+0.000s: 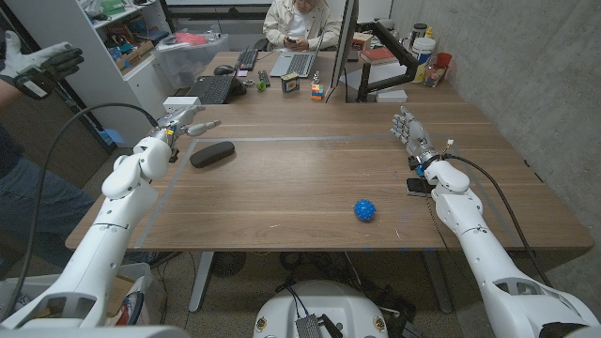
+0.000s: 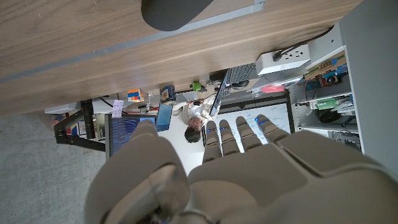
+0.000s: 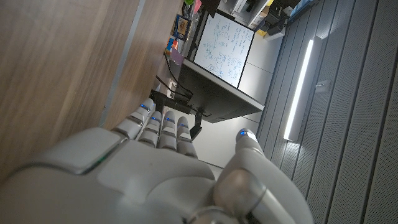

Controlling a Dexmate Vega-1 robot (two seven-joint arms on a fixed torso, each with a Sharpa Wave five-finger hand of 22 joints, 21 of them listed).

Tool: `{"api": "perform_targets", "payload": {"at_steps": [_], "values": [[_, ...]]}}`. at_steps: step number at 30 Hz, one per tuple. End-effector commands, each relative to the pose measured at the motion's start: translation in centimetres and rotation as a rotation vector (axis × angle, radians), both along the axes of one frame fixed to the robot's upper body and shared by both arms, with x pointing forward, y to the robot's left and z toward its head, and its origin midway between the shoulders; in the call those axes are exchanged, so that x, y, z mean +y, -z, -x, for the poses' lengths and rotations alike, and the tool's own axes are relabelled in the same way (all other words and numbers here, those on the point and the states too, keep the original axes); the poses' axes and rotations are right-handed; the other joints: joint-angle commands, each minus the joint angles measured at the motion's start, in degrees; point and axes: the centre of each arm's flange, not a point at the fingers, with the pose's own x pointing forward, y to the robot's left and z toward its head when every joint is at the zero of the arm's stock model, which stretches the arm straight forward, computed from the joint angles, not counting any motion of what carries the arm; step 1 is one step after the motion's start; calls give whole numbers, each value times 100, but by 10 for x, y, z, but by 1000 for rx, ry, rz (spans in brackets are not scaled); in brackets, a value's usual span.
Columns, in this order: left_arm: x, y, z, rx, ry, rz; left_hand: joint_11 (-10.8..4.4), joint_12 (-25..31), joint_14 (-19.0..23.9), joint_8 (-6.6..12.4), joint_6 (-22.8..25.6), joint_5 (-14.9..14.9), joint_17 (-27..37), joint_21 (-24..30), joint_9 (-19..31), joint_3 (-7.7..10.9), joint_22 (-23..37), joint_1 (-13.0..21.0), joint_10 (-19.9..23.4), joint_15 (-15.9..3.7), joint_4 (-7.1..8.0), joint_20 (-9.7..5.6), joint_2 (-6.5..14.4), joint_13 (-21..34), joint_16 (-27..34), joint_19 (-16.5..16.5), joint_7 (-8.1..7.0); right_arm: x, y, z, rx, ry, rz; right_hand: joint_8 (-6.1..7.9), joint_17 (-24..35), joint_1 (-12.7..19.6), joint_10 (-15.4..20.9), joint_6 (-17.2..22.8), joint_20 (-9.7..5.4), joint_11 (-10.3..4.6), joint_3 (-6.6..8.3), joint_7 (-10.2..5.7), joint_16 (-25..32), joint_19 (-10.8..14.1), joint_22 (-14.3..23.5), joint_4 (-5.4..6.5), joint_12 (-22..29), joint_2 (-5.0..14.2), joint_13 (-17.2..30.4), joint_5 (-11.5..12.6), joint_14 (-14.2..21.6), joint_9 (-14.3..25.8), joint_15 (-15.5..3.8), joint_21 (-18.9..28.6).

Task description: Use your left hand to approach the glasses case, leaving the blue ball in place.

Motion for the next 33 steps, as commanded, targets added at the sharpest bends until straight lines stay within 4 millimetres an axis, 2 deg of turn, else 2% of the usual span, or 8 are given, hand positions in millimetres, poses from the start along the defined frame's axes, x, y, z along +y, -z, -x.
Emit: {"api": "perform_targets", "payload": {"at_steps": [1, 13, 33], "values": [[7, 1, -10, 23, -11, 16, -47, 31, 73, 22, 55, 32, 21, 59, 16, 14, 16, 68, 29, 0, -37, 47, 22, 30, 25, 6, -42, 0, 0, -1, 6, 3, 4, 23, 14, 3, 10, 23, 25, -20, -22, -41, 27, 19, 26, 9, -3, 35, 10, 22, 79, 19, 3, 7], [13, 5, -24, 69, -21, 34, -79, 33, 114, 29, 105, 42, 26, 65, 17, 6, 21, 86, 61, -17, -43, 48, 25, 34, 30, 31, -58, -1, 2, 1, 7, 5, 5, 22, 15, -1, 21, 20, 29, -18, -28, -51, 25, 16, 26, 9, -2, 36, 10, 22, 86, 19, 9, 4], [10, 6, -47, 130, -26, 29, -98, 33, 137, 23, 136, 53, 32, 59, 19, -9, 26, 105, 102, -14, -48, 62, 27, 39, 24, 28, -72, -2, 7, 4, 9, 9, -6, 24, 15, 1, 29, 26, 31, -17, -32, -50, 22, 10, 26, 6, -4, 38, 10, 24, 98, 19, 4, -1]]}}
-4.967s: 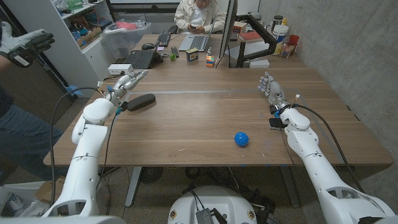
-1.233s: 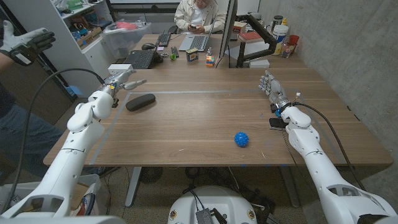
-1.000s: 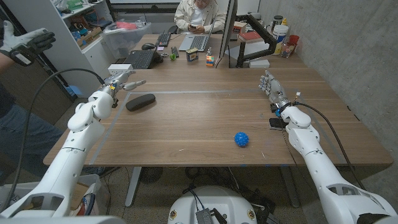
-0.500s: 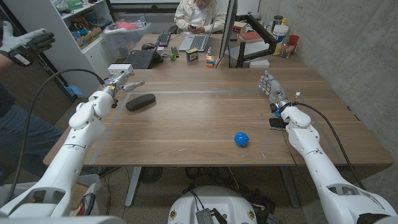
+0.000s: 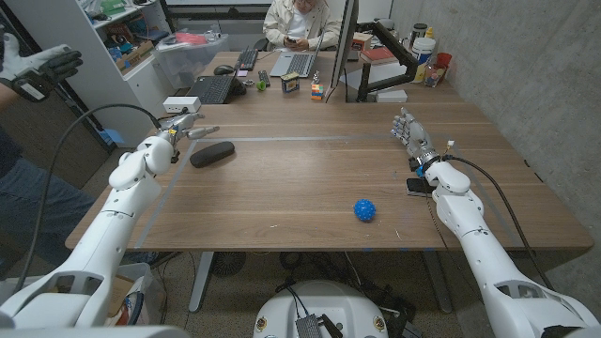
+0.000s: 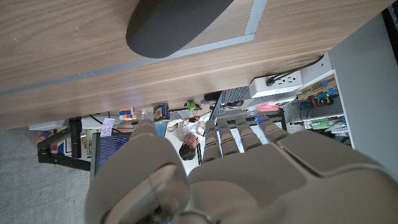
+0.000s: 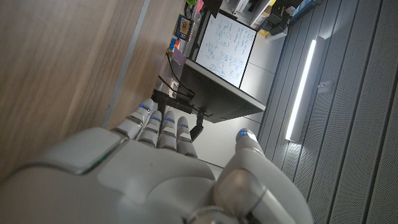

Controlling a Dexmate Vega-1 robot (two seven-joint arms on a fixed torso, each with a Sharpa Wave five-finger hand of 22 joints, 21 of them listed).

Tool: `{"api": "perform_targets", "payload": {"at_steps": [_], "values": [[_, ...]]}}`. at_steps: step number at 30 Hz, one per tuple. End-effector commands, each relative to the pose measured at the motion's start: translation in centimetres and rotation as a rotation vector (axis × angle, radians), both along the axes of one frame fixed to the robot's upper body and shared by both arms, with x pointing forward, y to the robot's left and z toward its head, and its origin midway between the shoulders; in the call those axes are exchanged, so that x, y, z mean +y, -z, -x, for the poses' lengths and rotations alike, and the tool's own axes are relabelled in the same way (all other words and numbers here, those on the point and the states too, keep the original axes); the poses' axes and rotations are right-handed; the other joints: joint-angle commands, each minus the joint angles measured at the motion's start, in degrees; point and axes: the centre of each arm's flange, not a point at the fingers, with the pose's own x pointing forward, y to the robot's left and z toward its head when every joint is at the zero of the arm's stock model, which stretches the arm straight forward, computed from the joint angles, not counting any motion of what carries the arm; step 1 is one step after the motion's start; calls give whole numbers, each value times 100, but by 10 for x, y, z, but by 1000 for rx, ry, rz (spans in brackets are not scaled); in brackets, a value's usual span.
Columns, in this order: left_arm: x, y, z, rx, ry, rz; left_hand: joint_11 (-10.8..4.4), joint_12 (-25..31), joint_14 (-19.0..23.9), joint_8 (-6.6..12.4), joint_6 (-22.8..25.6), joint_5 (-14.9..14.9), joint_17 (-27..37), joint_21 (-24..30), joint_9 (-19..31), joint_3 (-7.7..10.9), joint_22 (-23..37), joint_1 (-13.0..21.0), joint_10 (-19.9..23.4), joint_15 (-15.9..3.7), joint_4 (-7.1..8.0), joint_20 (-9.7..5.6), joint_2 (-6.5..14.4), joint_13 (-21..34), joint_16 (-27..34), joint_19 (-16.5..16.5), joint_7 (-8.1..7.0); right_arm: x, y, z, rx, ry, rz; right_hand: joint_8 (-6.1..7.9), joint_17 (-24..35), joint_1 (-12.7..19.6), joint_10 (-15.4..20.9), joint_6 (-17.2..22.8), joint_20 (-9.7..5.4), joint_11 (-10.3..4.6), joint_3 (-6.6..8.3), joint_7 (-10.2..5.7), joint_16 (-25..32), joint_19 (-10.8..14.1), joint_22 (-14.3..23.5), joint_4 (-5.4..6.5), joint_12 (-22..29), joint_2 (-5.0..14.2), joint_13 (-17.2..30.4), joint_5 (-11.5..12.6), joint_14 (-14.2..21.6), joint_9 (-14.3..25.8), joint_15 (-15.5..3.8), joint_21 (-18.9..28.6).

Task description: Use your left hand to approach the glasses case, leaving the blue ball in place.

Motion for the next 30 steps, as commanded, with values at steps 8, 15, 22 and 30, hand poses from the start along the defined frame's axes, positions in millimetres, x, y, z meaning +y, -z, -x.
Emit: {"api": "perform_targets", "payload": {"at_steps": [8, 15, 22, 30], "values": [[-5, 5, -20, 50, 2, 3, -22, 38, 75, 19, 74, 37, 35, 18, 21, 8, 29, 90, 49, 17, -26, 48, 7, 12, 28, 6, -17, 0, 5, 2, 2, -1, -7, 25, 17, -2, 32, 8, 33, -18, -36, -27, 20, 15, 26, 7, -5, 39, 10, 24, 38, 19, 1, -1], [-5, 7, -24, 62, 2, 9, -30, 35, 94, 20, 91, 41, 36, 18, 21, 2, 30, 95, 57, 0, -27, 46, 8, 13, 30, 8, -20, 0, 6, 1, 3, -4, -7, 25, 17, -3, 41, 8, 36, -27, -39, -34, 20, 15, 26, 7, -3, 40, 10, 24, 43, 19, 5, -2], [-6, 11, -29, 77, 2, 10, -39, 38, 103, 11, 85, 45, 38, 17, 22, -4, 31, 100, 78, 2, -27, 48, 10, 15, 28, 10, -24, 1, 6, 0, 4, -5, -7, 25, 18, -7, 42, 10, 36, -27, -42, -28, 21, 13, 26, 8, -4, 41, 11, 24, 51, 19, 14, -3], [-7, 13, -32, 83, 2, 13, -37, 29, 118, 13, 108, 49, 39, 14, 23, -11, 32, 105, 74, 4, -27, 49, 14, 16, 27, 6, -16, 1, 5, 0, 4, -6, -7, 25, 18, -5, 39, 9, 35, -31, -43, -35, 19, 14, 26, 7, -8, 45, 11, 25, 54, 19, 12, -4]]}}
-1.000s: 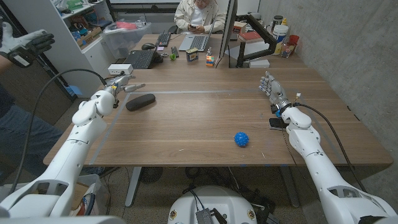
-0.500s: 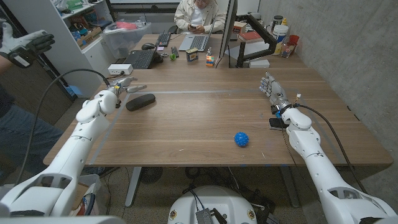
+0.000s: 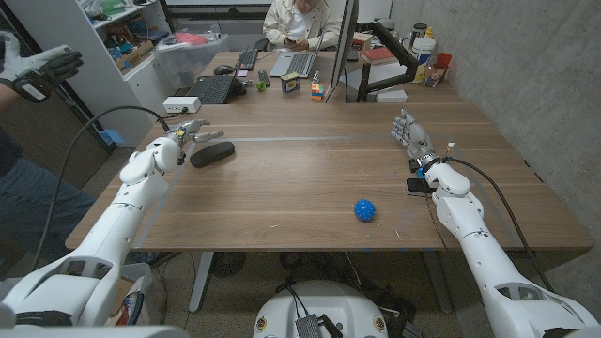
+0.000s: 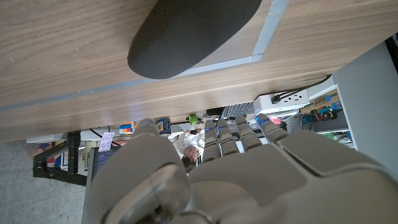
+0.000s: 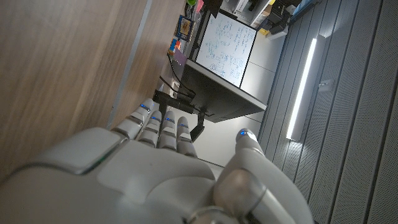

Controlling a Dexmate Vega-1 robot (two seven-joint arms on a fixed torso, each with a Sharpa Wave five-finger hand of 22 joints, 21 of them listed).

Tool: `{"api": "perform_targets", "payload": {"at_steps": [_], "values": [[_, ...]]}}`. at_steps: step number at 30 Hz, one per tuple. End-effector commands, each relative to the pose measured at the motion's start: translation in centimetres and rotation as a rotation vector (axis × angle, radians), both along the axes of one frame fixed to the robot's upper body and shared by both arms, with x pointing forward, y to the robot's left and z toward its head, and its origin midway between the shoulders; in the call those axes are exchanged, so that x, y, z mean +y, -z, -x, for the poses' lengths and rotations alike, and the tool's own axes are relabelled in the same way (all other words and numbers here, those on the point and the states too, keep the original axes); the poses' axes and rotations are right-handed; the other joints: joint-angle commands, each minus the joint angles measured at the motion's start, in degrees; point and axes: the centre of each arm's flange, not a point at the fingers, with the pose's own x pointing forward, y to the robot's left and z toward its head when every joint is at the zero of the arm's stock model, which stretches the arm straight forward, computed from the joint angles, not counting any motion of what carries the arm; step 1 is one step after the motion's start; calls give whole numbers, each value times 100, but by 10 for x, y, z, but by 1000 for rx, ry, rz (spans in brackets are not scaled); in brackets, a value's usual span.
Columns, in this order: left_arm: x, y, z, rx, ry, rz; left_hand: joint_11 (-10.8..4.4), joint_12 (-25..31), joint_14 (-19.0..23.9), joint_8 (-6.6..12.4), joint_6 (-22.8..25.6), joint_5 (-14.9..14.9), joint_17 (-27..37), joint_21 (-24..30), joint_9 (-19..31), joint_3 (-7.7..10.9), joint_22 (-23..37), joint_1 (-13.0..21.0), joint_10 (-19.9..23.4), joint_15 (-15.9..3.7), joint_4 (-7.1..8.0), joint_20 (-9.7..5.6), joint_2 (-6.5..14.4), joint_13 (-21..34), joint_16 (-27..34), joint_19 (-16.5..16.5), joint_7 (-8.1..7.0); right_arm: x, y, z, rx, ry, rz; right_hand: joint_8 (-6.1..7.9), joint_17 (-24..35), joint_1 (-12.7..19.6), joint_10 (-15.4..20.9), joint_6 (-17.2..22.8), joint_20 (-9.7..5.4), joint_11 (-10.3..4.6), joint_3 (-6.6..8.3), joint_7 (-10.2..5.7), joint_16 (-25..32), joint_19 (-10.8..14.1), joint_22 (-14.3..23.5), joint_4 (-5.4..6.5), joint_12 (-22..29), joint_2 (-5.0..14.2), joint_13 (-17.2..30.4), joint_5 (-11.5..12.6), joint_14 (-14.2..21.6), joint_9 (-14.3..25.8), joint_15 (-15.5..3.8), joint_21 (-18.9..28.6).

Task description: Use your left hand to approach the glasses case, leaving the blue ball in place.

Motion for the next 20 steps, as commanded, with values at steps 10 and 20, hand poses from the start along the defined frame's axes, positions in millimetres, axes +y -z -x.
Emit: {"api": "perform_targets", "payload": {"at_steps": [10, 20], "values": [[-3, 3, -8, 13, -5, 0, -12, 33, 64, 9, 64, 33, 14, 13, 24, -18, 34, 79, 69, 2, -27, 45, -13, 18, 23, 7, -17, 1, 1, -2, 0, -4, -7, 25, 18, -4, 42, 11, 37, -30, -23, -30, 18, 16, 26, -18, -9, 45, 11, 25, 59, 19, 8, -4], [-6, 2, -8, 8, -3, -6, -20, 37, 76, 13, 93, 37, 15, 12, 25, -26, 35, 85, 101, -5, -26, 45, -8, 20, 21, 7, -10, -3, 0, -1, -3, -1, -8, 26, 18, -4, 48, 15, 39, -26, -25, -30, 18, 19, 26, -19, -8, 47, 11, 25, 67, 19, 14, -4]]}}
